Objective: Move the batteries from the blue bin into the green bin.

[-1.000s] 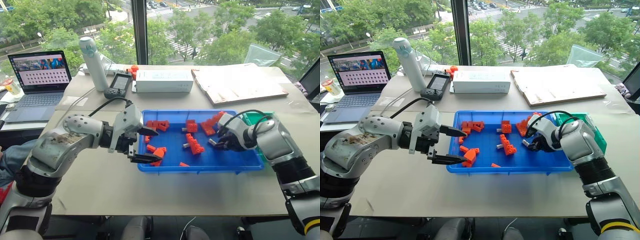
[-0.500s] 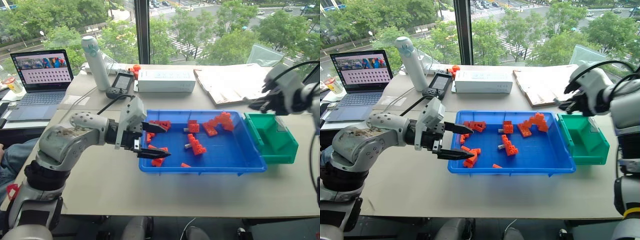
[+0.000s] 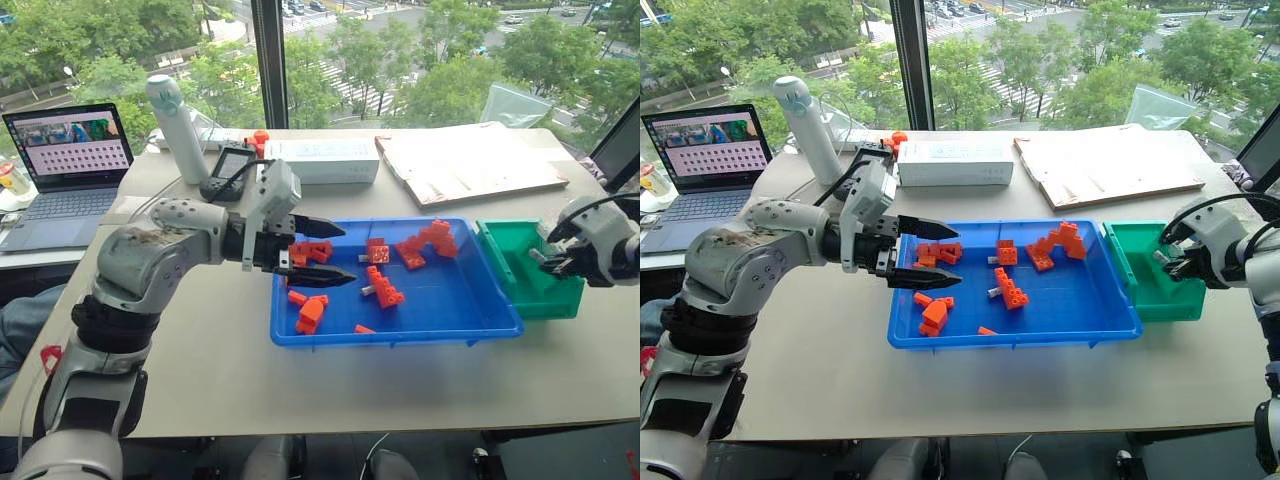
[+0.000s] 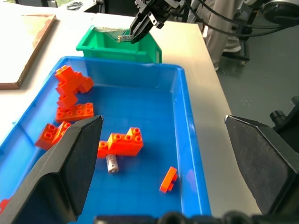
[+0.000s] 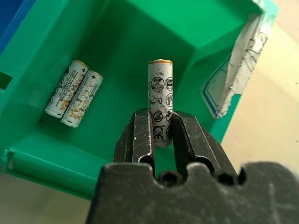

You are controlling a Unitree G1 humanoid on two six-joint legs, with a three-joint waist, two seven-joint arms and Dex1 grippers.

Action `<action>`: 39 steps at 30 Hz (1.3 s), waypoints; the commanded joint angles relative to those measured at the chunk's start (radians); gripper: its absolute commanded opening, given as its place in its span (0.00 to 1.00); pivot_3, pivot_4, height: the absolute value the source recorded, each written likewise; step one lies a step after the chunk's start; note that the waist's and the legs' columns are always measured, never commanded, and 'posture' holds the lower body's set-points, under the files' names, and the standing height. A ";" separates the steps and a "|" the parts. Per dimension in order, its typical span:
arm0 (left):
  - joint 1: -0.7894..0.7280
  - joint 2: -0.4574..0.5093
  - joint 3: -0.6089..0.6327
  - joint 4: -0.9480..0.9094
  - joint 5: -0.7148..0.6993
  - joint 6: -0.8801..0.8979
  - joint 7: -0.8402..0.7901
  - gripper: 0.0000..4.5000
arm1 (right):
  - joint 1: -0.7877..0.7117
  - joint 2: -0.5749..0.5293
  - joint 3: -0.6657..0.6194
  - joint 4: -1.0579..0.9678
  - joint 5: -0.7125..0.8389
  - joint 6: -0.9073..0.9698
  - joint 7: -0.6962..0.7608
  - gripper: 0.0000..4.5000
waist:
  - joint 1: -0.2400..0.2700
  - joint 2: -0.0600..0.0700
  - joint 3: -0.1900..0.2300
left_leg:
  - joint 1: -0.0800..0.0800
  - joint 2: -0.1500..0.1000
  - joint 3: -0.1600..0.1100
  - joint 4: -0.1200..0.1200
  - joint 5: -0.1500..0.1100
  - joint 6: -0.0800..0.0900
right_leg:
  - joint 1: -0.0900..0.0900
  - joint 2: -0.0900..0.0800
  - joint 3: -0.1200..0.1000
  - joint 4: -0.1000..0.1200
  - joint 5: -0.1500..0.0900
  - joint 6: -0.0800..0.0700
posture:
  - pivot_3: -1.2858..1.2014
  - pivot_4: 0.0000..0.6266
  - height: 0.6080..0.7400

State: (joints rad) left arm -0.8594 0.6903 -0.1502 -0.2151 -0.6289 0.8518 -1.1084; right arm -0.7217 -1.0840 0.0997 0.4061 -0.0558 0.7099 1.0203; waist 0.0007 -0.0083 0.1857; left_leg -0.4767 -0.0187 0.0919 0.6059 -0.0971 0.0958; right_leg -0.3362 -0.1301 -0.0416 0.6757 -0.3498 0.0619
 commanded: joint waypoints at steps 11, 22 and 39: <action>0.089 0.208 0.009 -0.050 0.104 -0.092 -0.110 1.00 | -0.134 0.129 0.066 -0.428 0.223 0.231 0.192 0.89 | -0.003 0.000 0.000 | -0.001 0.001 0.000 -0.001 -0.003 -0.003 | -0.003 0.000 0.001 0.000 0.000 0.000 | 0.52 0.24 1.00; 0.123 0.218 0.040 -0.106 0.082 -0.047 -0.061 1.00 | -0.025 0.380 0.105 -0.531 0.285 0.394 -0.040 0.89 | 0.020 0.000 0.000 | -0.001 -0.002 0.000 0.003 -0.005 -0.005 | -0.006 -0.002 0.000 0.002 0.002 0.003 | 0.52 0.24 1.00; 0.111 0.216 0.040 -0.112 0.073 -0.044 -0.052 1.00 | -0.010 0.342 0.138 -0.528 0.294 0.297 -0.078 0.05 | 0.013 -0.001 0.000 | -0.001 -0.001 0.002 0.002 -0.003 -0.002 | -0.008 -0.001 0.001 0.003 0.002 0.003 | 0.52 0.24 1.00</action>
State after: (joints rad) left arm -0.7303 0.9039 -0.1362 -0.3026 -0.5522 0.8122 -1.1646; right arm -0.7013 -0.7083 0.2588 -0.0948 0.2311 1.0395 0.9183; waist 0.0133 -0.0091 0.1856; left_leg -0.4775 -0.0196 0.0937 0.6077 -0.1006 0.0936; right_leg -0.3439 -0.1309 -0.0402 0.6786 -0.3479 0.0647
